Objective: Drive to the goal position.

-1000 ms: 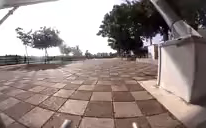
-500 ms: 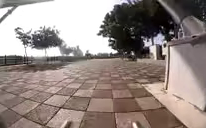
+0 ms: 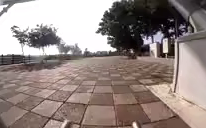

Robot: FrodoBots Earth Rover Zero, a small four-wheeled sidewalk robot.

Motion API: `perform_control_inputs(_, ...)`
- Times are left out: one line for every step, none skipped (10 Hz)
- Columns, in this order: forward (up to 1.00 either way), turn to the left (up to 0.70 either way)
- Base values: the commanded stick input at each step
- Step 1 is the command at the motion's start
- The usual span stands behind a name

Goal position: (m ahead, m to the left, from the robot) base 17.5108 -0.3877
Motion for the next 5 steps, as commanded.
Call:
perform_control_inputs(0.50, 0.00)
perform_control_inputs(0.50, 0.00)
perform_control_inputs(0.50, 0.00)
perform_control_inputs(0.50, 0.00)
perform_control_inputs(0.50, 0.00)
